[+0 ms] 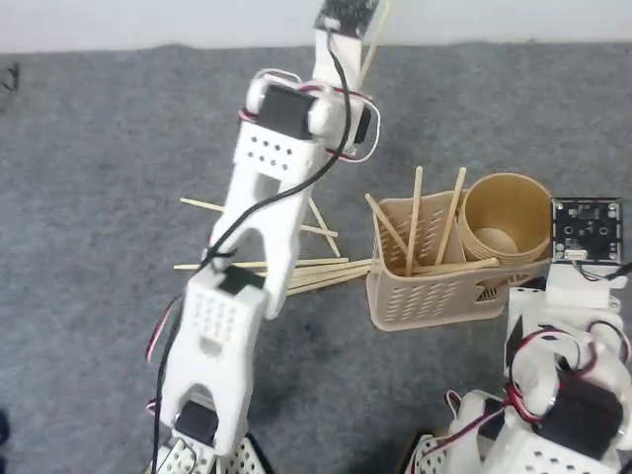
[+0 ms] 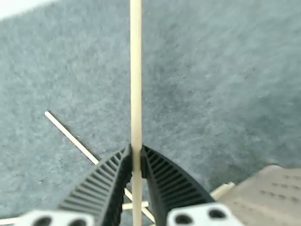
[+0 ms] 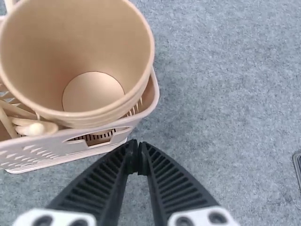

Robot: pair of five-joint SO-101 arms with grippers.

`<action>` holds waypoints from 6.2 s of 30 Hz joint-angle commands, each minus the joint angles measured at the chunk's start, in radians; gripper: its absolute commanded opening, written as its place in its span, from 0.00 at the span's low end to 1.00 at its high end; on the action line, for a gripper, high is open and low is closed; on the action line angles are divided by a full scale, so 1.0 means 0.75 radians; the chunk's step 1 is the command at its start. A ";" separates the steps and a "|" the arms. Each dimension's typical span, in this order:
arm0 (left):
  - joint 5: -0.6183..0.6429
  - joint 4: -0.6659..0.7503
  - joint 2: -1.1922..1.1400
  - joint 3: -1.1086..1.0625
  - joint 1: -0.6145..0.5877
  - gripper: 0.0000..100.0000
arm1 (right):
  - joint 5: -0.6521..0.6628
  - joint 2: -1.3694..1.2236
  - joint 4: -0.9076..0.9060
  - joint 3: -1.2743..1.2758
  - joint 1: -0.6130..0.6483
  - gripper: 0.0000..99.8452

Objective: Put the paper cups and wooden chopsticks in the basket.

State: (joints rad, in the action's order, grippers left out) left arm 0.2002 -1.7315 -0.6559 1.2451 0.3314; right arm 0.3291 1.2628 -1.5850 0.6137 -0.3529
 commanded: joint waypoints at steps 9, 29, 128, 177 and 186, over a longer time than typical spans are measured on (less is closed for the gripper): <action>-0.070 -0.035 0.747 -0.269 0.104 0.01 | 0.014 0.003 0.011 -0.002 0.011 0.01; 0.127 0.053 1.326 -0.330 0.057 0.01 | 0.014 0.003 0.009 -0.002 0.011 0.01; -0.890 0.622 2.459 -2.227 -0.039 0.09 | 0.014 0.003 0.026 0.027 0.011 0.01; 0.714 0.939 0.794 -2.061 -0.063 0.14 | 0.014 0.003 0.044 0.063 0.015 0.01; 0.800 0.888 0.495 -1.767 -0.084 0.13 | 0.014 0.003 0.038 0.065 0.056 0.01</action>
State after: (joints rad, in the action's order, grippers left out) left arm 0.7511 -1.0564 -0.2677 -0.1634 0.2869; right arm 0.3291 1.2689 -1.5696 0.6674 -0.3191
